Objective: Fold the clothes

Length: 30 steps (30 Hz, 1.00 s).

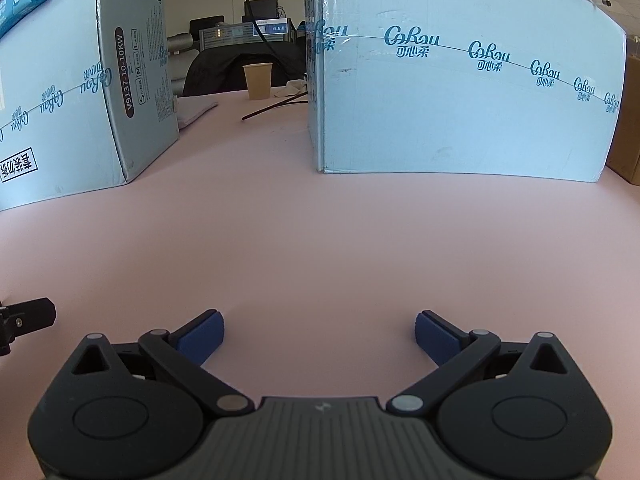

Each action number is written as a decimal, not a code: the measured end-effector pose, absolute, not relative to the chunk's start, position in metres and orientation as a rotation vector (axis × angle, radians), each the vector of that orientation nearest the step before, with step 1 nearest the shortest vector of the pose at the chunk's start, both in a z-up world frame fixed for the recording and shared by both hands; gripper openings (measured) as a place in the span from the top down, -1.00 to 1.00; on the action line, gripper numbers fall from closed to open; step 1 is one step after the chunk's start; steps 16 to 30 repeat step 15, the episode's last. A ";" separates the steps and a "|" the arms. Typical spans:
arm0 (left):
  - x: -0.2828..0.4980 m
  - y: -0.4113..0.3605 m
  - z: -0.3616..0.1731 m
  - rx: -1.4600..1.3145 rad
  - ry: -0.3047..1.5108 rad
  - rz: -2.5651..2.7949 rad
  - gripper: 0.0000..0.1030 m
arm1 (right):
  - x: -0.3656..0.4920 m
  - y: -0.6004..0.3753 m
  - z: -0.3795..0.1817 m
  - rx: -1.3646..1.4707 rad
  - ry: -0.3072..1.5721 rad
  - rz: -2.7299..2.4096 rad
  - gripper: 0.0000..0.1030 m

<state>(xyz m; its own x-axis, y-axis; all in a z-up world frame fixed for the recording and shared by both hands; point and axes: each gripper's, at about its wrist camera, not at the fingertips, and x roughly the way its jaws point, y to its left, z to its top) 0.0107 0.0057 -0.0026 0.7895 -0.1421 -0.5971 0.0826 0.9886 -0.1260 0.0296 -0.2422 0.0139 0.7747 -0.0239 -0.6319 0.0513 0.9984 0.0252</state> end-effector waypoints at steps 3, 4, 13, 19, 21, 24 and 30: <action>0.010 0.003 -0.003 -0.094 0.650 -0.120 -1.00 | 0.030 -0.243 0.014 0.042 0.684 -0.041 -1.00; 0.010 0.003 -0.003 -0.094 0.650 -0.119 -1.00 | 0.029 -0.242 0.014 0.042 0.683 -0.043 -1.00; 0.011 0.008 -0.003 -0.095 0.649 -0.123 -1.00 | 0.026 -0.240 0.014 0.037 0.685 -0.050 -1.00; 0.011 0.008 -0.003 -0.094 0.650 -0.123 -1.00 | 0.026 -0.240 0.014 0.036 0.685 -0.050 -1.00; 0.011 0.008 -0.003 -0.094 0.650 -0.123 -1.00 | 0.026 -0.240 0.014 0.036 0.685 -0.050 -1.00; 0.011 0.008 -0.003 -0.094 0.650 -0.123 -1.00 | 0.026 -0.240 0.014 0.036 0.685 -0.050 -1.00; 0.011 0.008 -0.003 -0.094 0.650 -0.123 -1.00 | 0.026 -0.240 0.014 0.036 0.685 -0.050 -1.00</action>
